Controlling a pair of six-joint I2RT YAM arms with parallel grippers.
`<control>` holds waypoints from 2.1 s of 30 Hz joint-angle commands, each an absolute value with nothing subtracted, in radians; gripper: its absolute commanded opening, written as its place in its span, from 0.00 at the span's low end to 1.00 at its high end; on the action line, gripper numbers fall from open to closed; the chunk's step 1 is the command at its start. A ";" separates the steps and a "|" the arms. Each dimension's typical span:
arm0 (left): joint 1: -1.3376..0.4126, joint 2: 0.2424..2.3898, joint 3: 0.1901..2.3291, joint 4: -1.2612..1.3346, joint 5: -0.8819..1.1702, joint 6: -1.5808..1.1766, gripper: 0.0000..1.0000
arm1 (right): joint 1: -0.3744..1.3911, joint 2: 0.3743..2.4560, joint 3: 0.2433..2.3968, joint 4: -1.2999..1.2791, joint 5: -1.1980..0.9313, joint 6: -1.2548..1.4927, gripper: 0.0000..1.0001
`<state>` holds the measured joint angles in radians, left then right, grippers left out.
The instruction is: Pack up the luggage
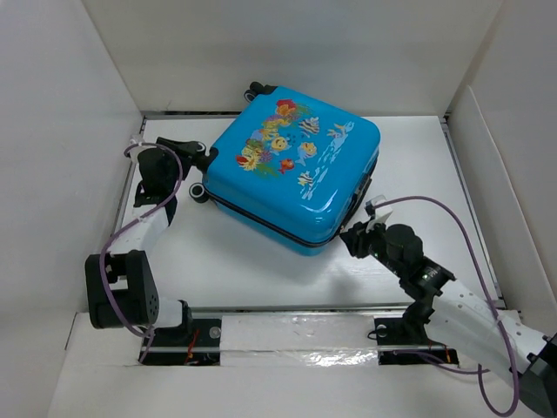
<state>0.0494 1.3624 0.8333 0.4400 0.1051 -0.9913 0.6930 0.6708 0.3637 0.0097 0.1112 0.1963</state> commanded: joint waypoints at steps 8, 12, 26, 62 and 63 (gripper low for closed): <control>0.046 1.382 0.876 0.509 0.129 -0.885 0.17 | 0.551 0.814 0.394 0.212 -0.099 0.077 0.39; 0.046 1.367 0.882 0.474 0.074 -0.855 0.73 | 0.517 0.822 0.397 0.212 -0.205 0.060 0.40; -0.032 0.945 0.540 0.488 -0.124 -0.896 0.00 | 0.508 0.942 0.379 0.347 -0.299 0.054 0.39; -1.046 1.637 0.738 0.919 -0.279 -0.669 0.00 | 1.086 0.851 0.423 0.084 0.050 0.317 0.00; -1.046 1.640 0.747 0.913 -0.276 -0.667 0.00 | 1.095 0.874 0.429 0.147 0.089 0.322 0.00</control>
<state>-1.0931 1.5963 0.6041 0.7460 -0.3077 -0.6949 0.9802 0.8505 0.3828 0.0925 0.2661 0.2234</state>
